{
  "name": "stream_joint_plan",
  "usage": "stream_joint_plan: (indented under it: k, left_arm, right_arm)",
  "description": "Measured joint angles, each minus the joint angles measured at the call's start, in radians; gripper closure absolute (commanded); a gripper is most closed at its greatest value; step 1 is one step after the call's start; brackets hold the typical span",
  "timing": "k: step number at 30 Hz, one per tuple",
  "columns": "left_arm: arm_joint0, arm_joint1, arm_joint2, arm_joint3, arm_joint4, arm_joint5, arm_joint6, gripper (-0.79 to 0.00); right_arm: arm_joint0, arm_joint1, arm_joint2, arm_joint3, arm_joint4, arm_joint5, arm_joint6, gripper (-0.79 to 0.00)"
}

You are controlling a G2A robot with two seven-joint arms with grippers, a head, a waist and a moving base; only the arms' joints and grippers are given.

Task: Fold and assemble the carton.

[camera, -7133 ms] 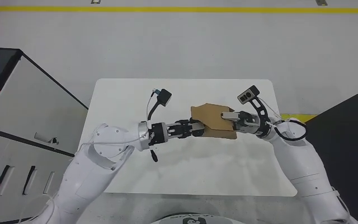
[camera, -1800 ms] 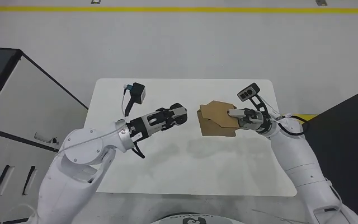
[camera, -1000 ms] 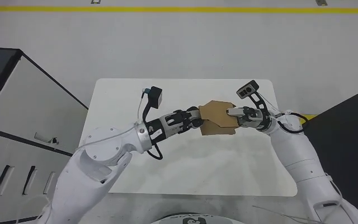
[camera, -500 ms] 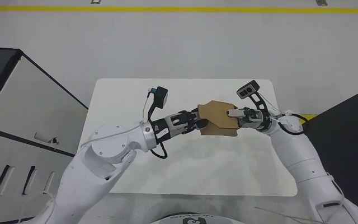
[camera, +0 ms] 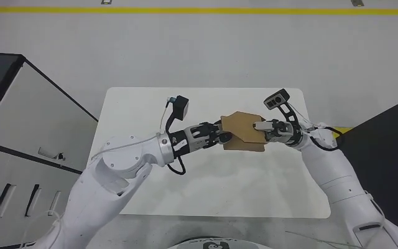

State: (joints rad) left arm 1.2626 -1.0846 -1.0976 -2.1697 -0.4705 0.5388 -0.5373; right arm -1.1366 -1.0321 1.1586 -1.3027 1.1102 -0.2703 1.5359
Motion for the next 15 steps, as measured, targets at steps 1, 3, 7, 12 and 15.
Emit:
stream_joint_plan:
  k: [1, 3, 7, 12, 15]
  left_arm:
    - [0.003, 0.001, -0.007, -0.001, -0.003, -0.001, 0.001, 0.0]
    - [0.011, 0.002, -0.024, -0.004, -0.008, -0.005, 0.008, 0.0]
    - [0.025, 0.004, -0.051, -0.007, -0.015, -0.012, 0.015, 0.0]
    - [0.03, 0.006, -0.061, -0.011, -0.015, -0.014, 0.009, 0.0]
    - [0.027, 0.005, -0.055, -0.013, -0.013, -0.012, 0.006, 0.0]
  right_arm:
    - [0.002, 0.001, -0.001, 0.003, 0.006, 0.002, 0.0, 0.0]
    - [0.005, 0.003, -0.004, 0.009, 0.02, 0.007, 0.0, 0.0]
    - [0.01, 0.007, -0.01, 0.012, 0.03, 0.007, 0.0, 0.0]
    - [0.014, 0.012, -0.019, 0.01, 0.034, 0.001, 0.0, 0.0]
    - [0.014, 0.015, -0.025, 0.008, 0.034, -0.003, 0.0, 0.0]
